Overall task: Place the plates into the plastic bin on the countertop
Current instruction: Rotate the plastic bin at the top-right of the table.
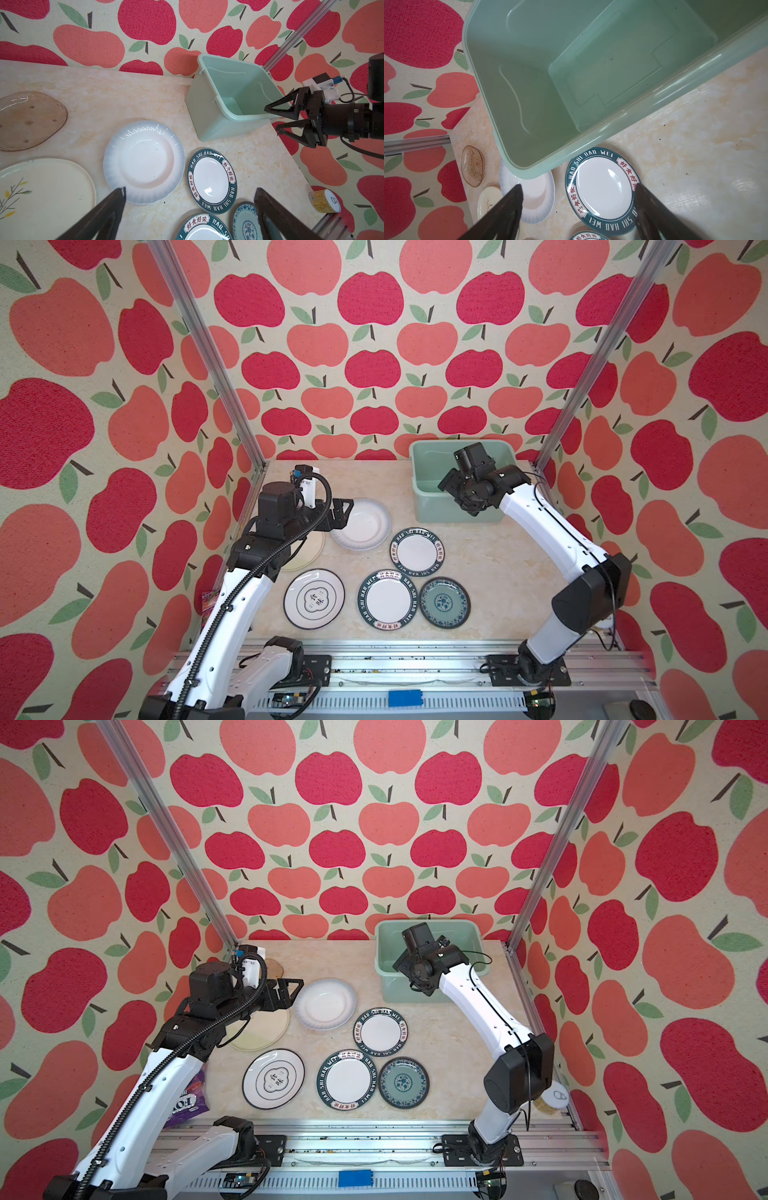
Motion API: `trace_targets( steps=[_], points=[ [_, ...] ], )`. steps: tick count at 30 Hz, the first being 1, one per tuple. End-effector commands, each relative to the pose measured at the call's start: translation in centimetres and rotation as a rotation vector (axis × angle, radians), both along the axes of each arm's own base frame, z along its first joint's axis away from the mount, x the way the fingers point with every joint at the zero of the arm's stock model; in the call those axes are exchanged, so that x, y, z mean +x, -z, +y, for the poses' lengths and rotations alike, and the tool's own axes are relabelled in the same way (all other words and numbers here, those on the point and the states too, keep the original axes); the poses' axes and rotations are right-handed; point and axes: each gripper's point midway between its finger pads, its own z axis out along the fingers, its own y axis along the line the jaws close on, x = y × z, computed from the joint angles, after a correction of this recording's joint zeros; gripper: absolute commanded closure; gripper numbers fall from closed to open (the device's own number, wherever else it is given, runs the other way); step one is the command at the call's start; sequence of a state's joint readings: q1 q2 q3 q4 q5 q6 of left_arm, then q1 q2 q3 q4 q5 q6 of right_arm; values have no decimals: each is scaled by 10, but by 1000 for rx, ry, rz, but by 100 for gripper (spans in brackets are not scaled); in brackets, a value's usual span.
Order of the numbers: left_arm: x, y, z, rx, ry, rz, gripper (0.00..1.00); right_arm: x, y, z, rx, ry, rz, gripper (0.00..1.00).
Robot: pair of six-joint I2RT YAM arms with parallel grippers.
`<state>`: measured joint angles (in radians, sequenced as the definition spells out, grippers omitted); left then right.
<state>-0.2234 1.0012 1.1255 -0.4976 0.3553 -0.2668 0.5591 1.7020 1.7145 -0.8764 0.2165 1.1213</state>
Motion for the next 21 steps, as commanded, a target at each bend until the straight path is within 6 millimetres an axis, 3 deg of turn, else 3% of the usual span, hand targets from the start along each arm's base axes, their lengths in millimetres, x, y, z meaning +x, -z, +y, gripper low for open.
trace_targets(
  steps=[1, 10, 21],
  points=[
    [-4, -6, -2, 3, 17, -2, 1, 14, -2, 3, 16, 70, -11, 16],
    [1, -9, -5, 7, 32, -9, 1, 39, 24, 4, -13, 114, 42, 23],
    [4, -3, -7, -5, 32, 4, 1, 54, 56, -23, -75, 156, 107, 42]
  ],
)
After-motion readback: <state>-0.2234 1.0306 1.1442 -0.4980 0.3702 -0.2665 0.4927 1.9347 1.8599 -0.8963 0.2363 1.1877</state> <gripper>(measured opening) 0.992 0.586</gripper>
